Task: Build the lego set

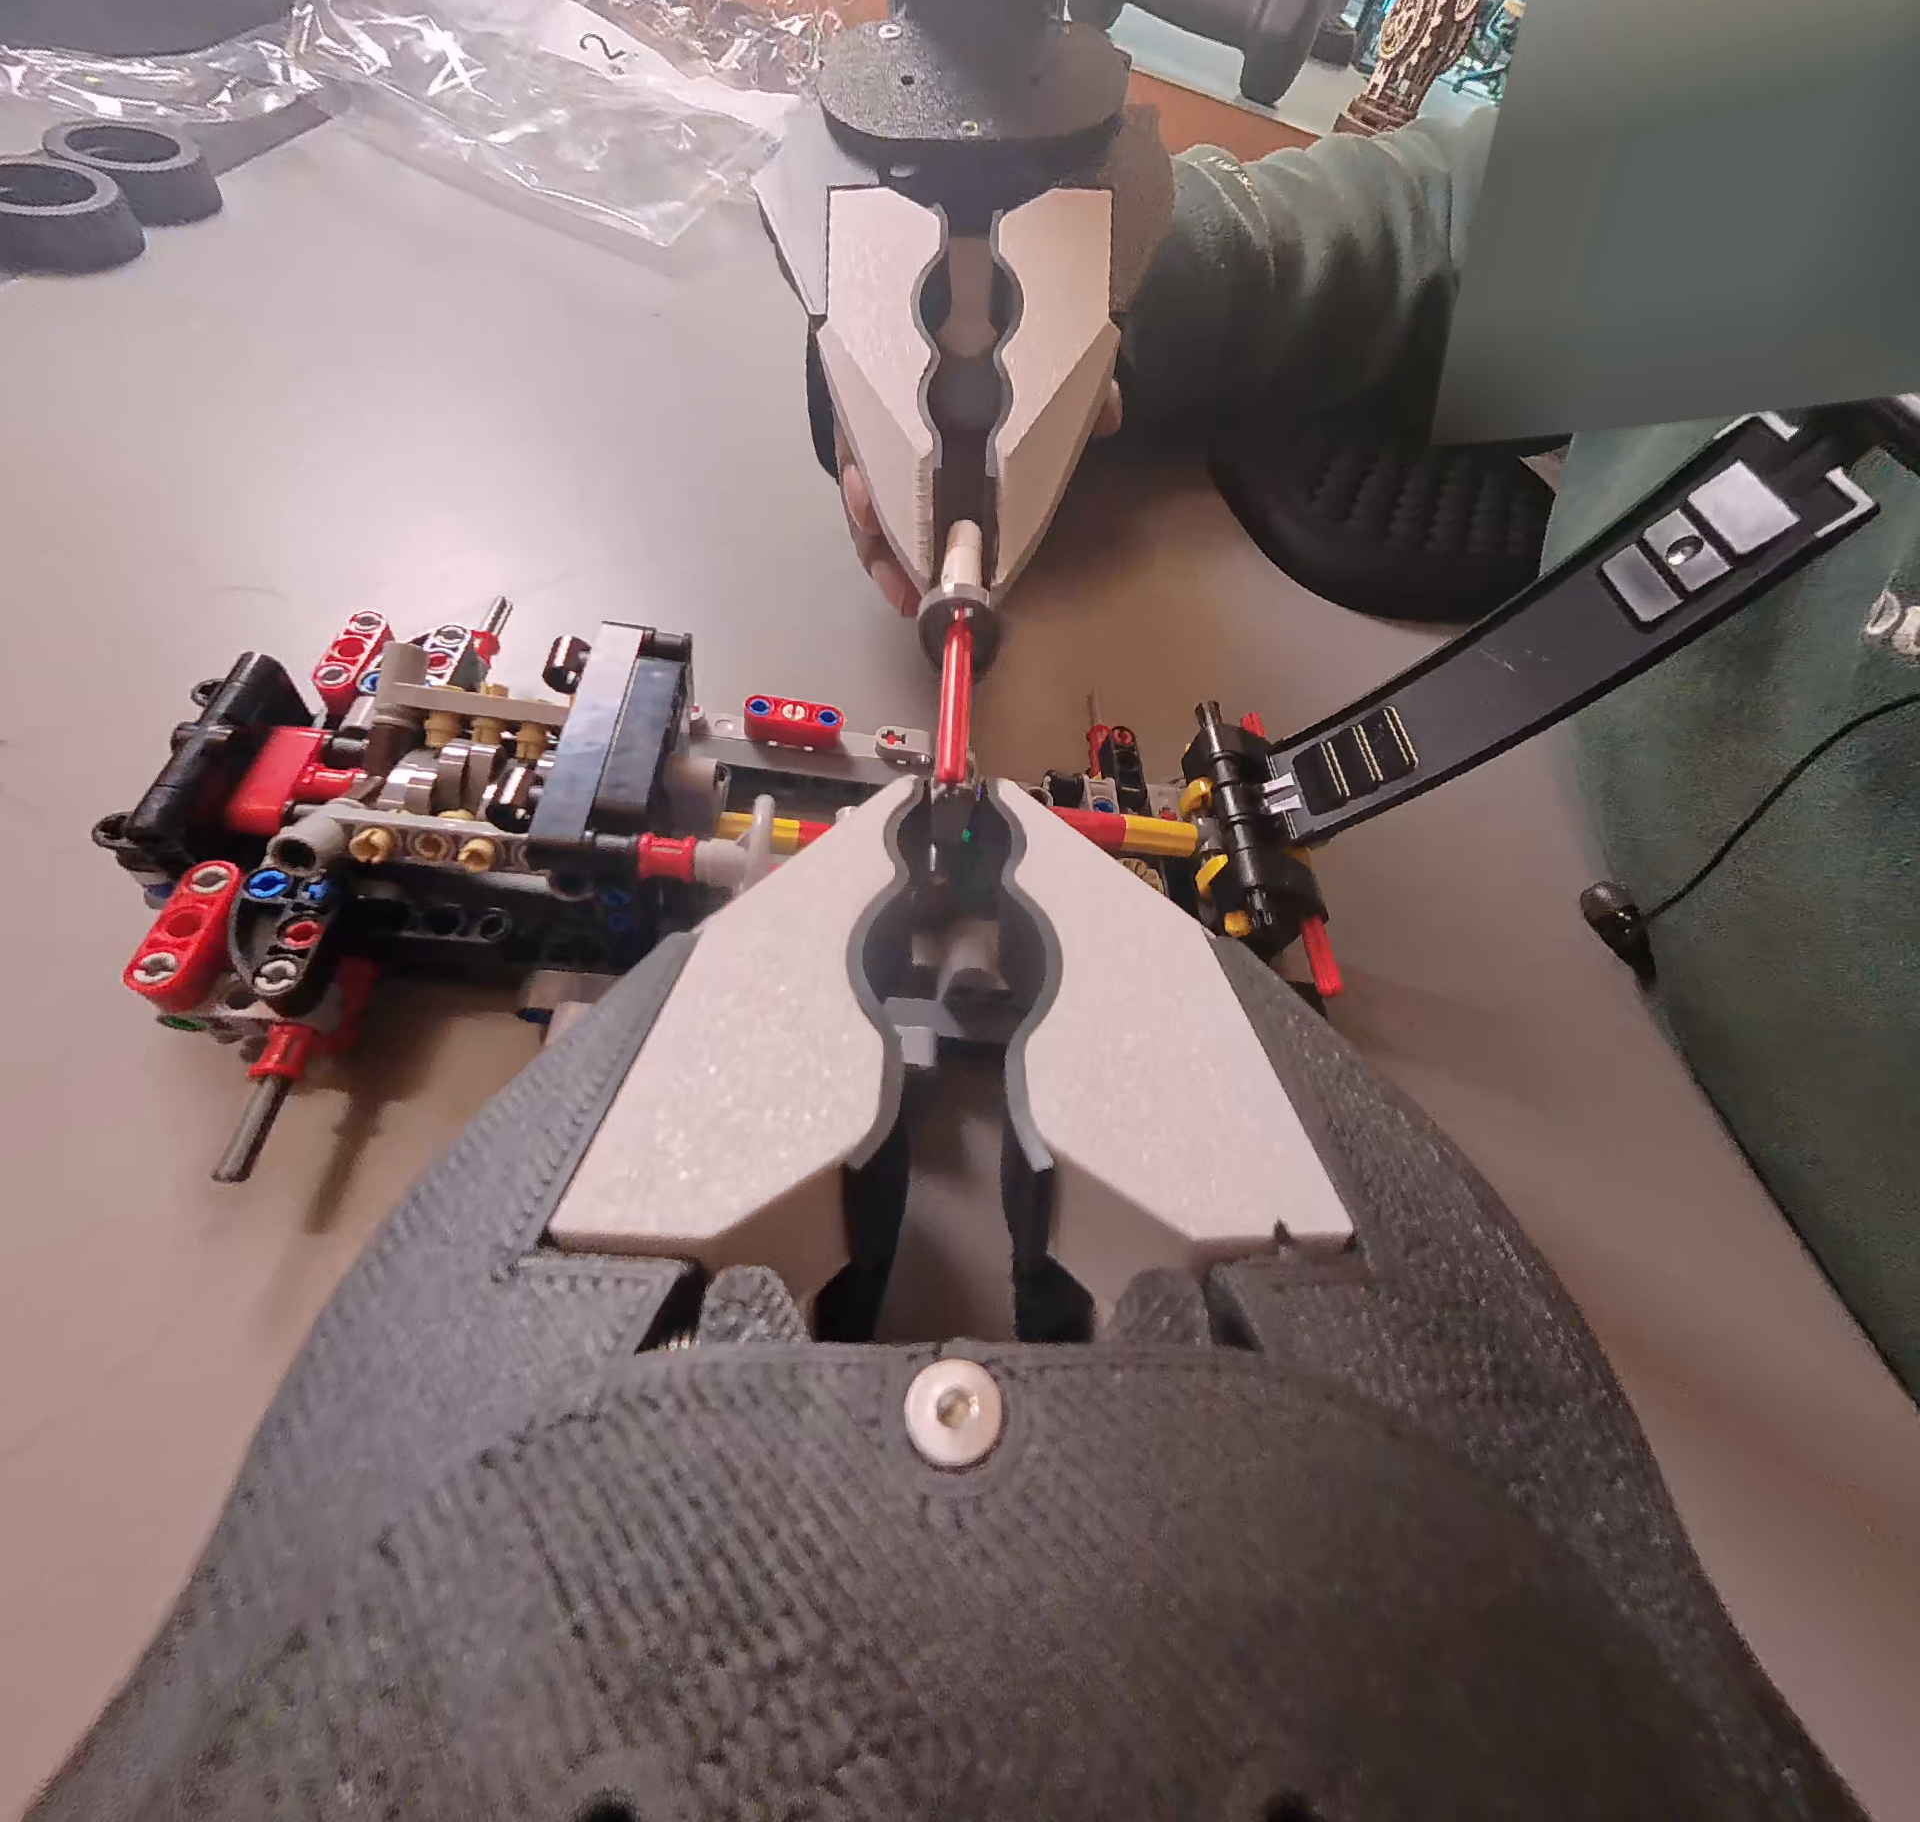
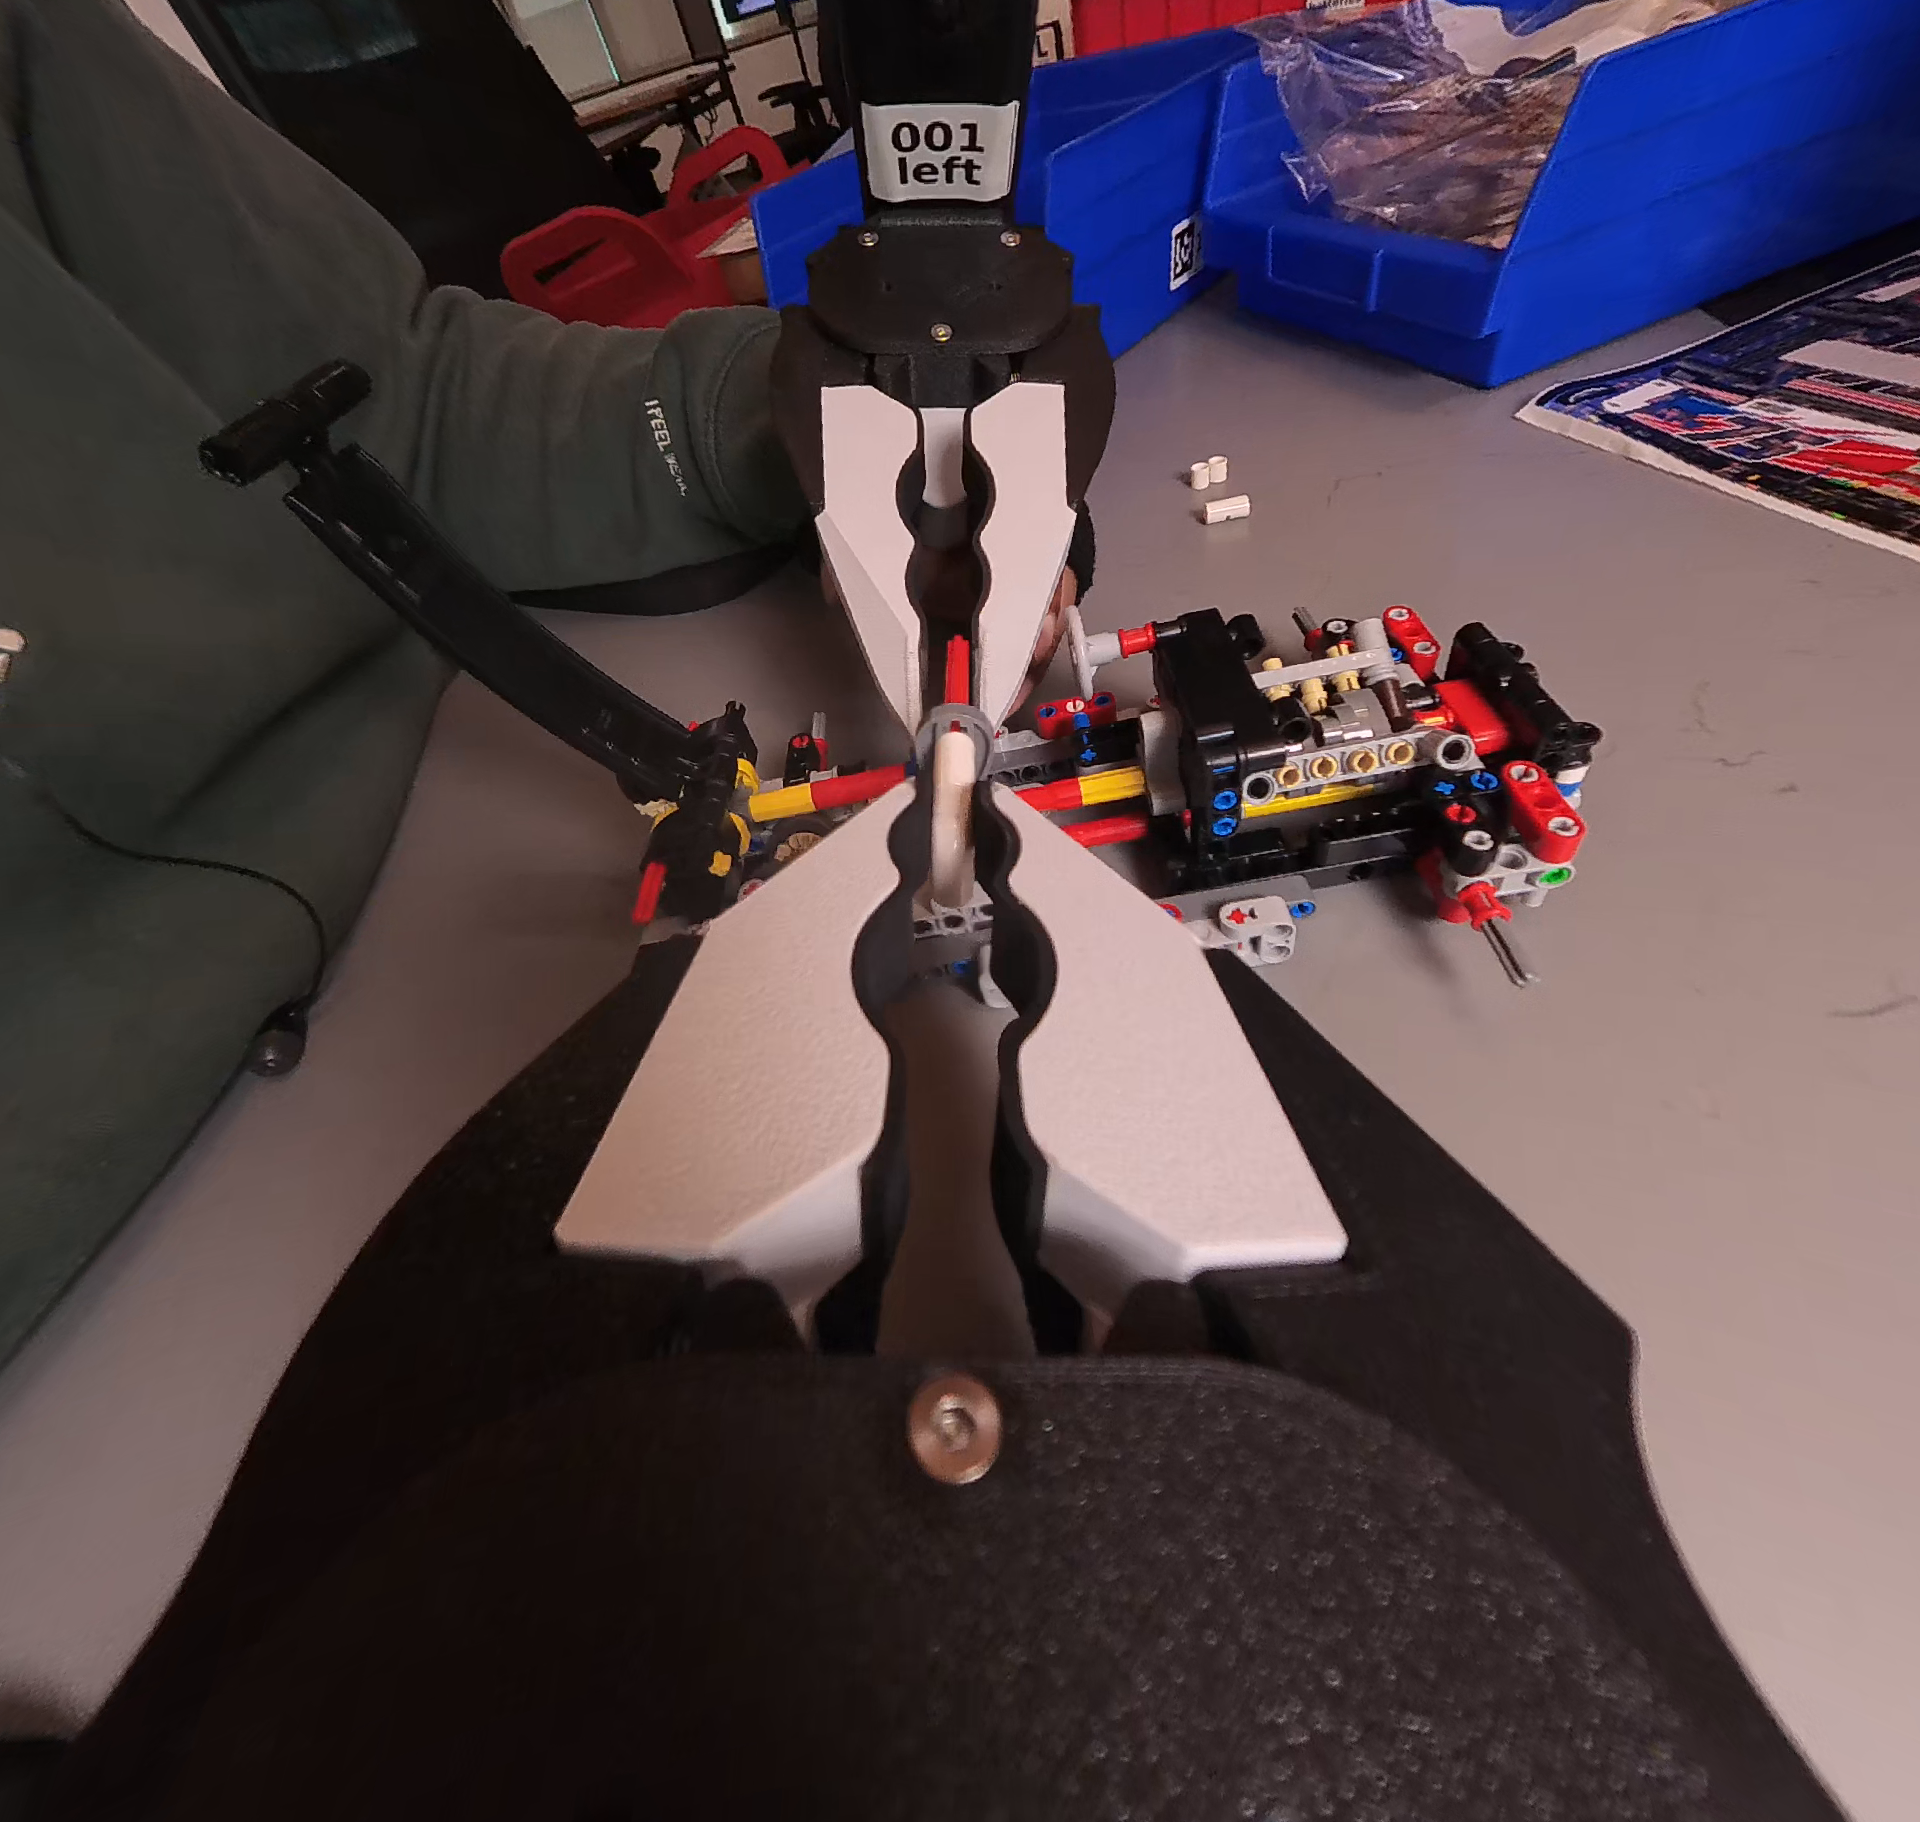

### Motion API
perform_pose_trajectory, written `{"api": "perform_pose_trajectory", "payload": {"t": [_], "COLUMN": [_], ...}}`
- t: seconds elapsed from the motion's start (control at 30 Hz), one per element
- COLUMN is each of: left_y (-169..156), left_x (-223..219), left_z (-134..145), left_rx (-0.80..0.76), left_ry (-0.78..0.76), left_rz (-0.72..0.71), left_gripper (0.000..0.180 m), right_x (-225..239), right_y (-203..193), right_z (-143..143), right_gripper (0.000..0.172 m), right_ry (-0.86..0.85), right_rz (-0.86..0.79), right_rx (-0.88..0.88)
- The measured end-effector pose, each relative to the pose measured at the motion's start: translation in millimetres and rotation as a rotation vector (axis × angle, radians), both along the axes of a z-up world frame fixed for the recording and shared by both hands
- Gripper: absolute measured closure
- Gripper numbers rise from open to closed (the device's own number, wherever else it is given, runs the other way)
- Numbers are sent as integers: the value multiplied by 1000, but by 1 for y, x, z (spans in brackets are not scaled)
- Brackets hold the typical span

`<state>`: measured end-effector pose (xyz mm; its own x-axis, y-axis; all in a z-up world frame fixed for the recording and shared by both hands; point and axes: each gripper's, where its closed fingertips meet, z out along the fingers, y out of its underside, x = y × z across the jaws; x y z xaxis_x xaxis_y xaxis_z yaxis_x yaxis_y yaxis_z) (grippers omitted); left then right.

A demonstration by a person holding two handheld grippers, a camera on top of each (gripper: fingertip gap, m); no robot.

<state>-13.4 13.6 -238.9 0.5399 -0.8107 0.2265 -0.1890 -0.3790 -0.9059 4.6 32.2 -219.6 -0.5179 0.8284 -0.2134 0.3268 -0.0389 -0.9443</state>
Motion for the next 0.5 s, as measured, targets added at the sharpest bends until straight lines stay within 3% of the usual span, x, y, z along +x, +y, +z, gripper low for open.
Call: {"api": "perform_pose_trajectory", "payload": {"t": [0.5], "left_y": [-7], "left_x": [3], "left_z": [-1], "left_rx": [-35], "left_ry": [-19], "left_rz": [54], "left_gripper": [169], "right_x": [5], "right_y": [-8], "right_z": [-6], "right_gripper": [167], "right_ry": [-15], "right_rz": [28], "right_rx": [57]}}
